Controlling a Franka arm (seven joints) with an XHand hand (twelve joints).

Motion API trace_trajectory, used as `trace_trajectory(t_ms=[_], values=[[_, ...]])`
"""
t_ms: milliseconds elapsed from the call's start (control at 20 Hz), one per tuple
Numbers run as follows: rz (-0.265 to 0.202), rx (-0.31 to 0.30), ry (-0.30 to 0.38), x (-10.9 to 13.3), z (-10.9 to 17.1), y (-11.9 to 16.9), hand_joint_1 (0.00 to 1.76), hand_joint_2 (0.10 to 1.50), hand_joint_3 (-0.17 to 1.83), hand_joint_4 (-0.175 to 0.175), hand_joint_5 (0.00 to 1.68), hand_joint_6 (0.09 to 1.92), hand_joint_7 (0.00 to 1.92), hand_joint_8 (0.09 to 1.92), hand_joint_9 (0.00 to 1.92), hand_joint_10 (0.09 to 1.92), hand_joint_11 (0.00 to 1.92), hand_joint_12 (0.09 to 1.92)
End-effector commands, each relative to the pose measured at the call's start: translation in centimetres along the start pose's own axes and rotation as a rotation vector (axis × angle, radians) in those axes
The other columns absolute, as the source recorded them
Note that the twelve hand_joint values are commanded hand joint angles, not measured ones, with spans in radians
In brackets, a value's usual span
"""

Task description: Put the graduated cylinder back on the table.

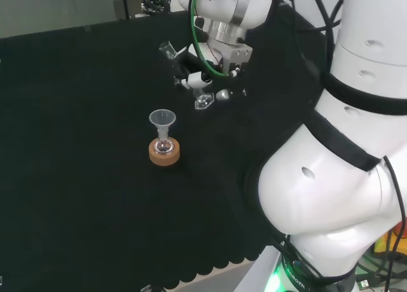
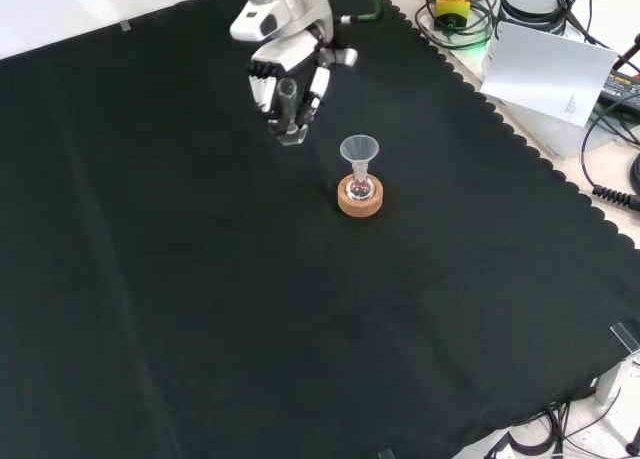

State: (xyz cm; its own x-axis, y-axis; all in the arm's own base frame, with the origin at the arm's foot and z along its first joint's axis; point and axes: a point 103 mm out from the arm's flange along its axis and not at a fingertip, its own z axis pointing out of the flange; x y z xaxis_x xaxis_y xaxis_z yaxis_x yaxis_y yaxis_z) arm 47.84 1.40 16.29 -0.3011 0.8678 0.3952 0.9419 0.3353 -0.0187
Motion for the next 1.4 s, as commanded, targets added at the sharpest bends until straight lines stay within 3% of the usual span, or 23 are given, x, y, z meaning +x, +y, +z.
trace_trajectory(t_ms=[50, 550, 1400], values=[[-0.069, -0.11, 0.156, -2.7, 2.4, 4.5, 1.09, 1.15, 0.0, -0.069, 0.92, 1.11, 1.2, 0.4, 1.43, 0.09, 1.33, 0.71], [-0.112, -0.195, 0.213, -3.7, 4.6, 7.6, 1.1, 1.15, 0.0, -0.075, 0.91, 1.11, 1.19, 0.4, 1.42, 0.09, 1.32, 0.71], [-0.104, -0.222, 0.298, -5.5, 6.4, 10.7, 1.1, 1.16, 0.0, -0.079, 0.91, 1.12, 1.19, 0.4, 1.42, 0.09, 1.32, 0.71]])
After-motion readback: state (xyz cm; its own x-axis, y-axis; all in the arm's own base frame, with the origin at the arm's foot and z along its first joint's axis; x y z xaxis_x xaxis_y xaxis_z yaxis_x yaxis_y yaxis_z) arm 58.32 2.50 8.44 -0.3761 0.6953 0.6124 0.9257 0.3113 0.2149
